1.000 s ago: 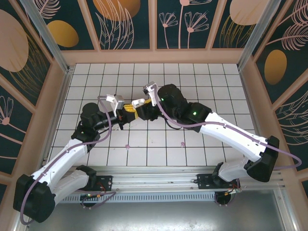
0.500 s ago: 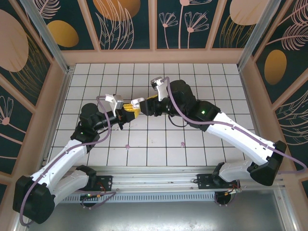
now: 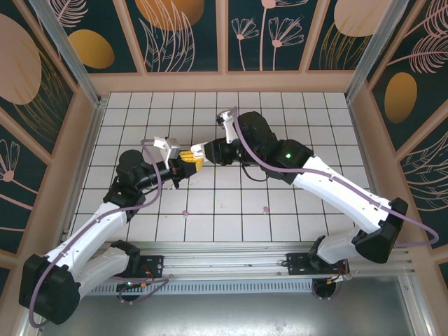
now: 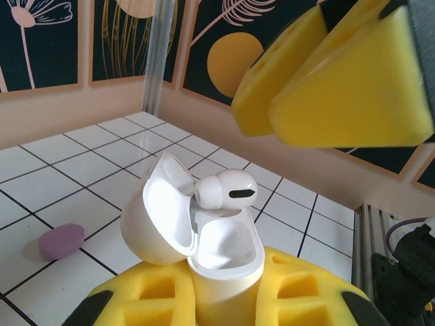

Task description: Insert wireless bluetooth earbuds into charging case

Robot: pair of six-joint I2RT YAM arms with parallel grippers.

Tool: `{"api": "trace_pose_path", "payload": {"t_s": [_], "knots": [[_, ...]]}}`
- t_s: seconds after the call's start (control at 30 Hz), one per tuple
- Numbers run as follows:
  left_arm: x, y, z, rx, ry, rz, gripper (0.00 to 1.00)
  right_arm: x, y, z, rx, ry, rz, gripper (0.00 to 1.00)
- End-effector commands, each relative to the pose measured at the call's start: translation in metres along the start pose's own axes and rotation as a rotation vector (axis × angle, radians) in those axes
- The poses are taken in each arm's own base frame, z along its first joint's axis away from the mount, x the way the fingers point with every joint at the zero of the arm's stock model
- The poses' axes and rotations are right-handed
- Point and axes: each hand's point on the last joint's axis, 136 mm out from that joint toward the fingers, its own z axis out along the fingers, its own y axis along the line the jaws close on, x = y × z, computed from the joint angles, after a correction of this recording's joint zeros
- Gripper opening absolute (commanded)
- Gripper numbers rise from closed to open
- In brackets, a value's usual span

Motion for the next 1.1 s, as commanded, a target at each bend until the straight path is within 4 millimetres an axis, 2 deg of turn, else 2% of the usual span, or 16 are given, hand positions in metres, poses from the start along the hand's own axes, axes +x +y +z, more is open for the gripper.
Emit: {"api": "trace_pose_path", "payload": {"t_s": [0.0, 0.2, 0.4, 0.5, 0.63, 1.07], "knots": [[-0.016, -0.006, 0.000, 0.027, -0.045, 0.045, 0.00, 0.002, -0.004, 0.002, 0.040, 0.028, -0.022, 0.37], [-0.015, -0.008, 0.000, 0.042, -0.042, 0.055, 0.00, 0.009, -0.005, 0.011, 0.035, 0.068, -0.054, 0.38], [-0.014, -0.021, -0.001, 0.117, -0.054, 0.089, 0.00, 0.012, -0.010, 0.012, 0.031, 0.078, -0.079, 0.24], [-0.016, -0.028, -0.003, 0.152, -0.073, 0.122, 0.00, 0.013, -0.006, 0.009, -0.011, 0.077, -0.108, 0.16], [-0.018, -0.034, -0.006, 0.177, -0.088, 0.156, 0.00, 0.018, -0.001, 0.002, -0.079, 0.082, -0.156, 0.11], [-0.017, -0.040, -0.009, 0.200, -0.102, 0.199, 0.00, 0.031, 0.017, -0.018, -0.245, 0.066, -0.296, 0.09]]}}
